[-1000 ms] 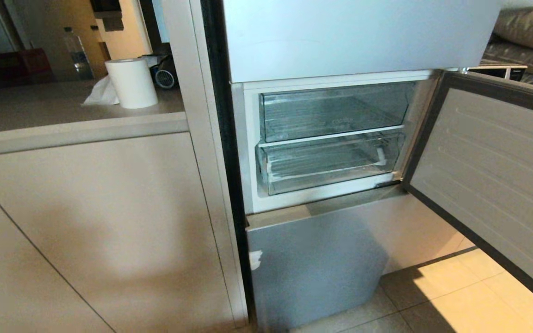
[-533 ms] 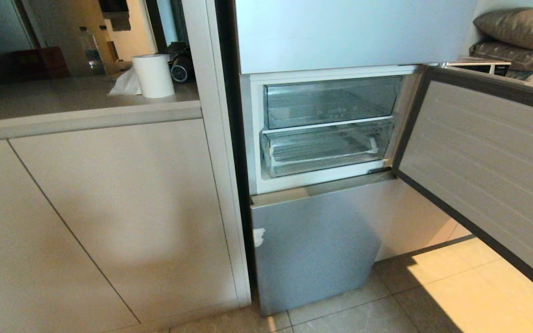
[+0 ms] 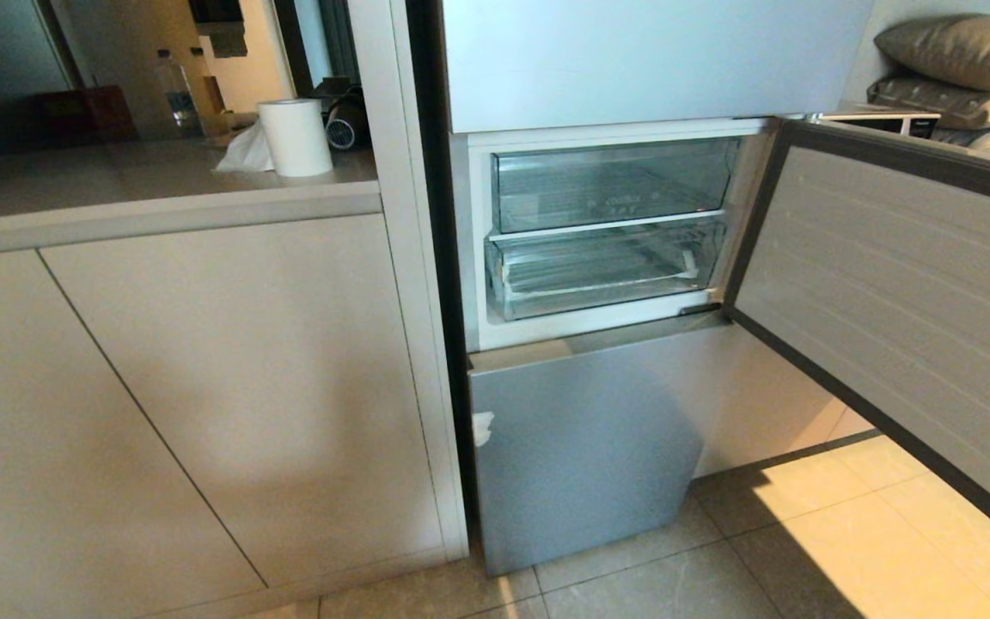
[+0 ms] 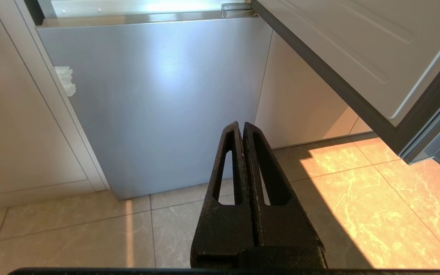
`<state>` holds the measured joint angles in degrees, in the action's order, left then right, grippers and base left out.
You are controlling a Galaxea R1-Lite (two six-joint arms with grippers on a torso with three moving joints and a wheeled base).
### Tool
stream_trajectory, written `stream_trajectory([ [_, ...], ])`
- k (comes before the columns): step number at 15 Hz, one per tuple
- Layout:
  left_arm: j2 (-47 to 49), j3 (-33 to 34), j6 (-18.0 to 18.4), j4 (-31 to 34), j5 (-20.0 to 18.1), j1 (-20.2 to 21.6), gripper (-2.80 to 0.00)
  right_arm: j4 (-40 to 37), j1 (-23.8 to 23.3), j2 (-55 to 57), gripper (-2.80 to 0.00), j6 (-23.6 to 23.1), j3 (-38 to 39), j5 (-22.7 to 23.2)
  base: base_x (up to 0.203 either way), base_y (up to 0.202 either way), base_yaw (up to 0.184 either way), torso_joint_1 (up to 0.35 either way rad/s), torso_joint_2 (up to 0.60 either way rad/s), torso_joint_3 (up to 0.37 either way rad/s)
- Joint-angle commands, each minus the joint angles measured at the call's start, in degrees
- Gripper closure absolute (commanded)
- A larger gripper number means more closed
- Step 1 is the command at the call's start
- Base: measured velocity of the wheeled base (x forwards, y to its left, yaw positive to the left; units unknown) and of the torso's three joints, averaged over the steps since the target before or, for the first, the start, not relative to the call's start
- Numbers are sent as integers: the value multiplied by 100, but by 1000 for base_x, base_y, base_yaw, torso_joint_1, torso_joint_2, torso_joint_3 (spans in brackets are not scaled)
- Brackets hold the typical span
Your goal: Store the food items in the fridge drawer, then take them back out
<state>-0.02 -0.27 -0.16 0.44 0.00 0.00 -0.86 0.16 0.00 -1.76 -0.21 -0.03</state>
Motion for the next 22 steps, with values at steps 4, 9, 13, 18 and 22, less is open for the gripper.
stream_trajectory([
  [4, -6, 0, -2, 0, 0, 0, 0, -88, -6, 23, 0, 207, -389, -223, 0, 0, 0, 0, 0, 0],
  [9, -6, 0, -2, 0, 0, 0, 0, -624, -432, 1720, 0, 2058, -2572, -827, 0, 0, 0, 0, 0, 0],
  [13, -6, 0, -2, 0, 0, 0, 0, 1052, -2999, 3559, 0, 3122, -2886, -4, 0, 0, 0, 0, 0, 0],
  [18, -6, 0, -2, 0, 0, 0, 0, 3485, -5733, 5332, 0, 4244, -2981, 1484, 0, 0, 0, 0, 0, 0],
  [22, -6, 0, -2, 0, 0, 0, 0, 4201, -6729, 6162, 0, 4718, -3407, 1982, 0, 0, 0, 0, 0, 0],
])
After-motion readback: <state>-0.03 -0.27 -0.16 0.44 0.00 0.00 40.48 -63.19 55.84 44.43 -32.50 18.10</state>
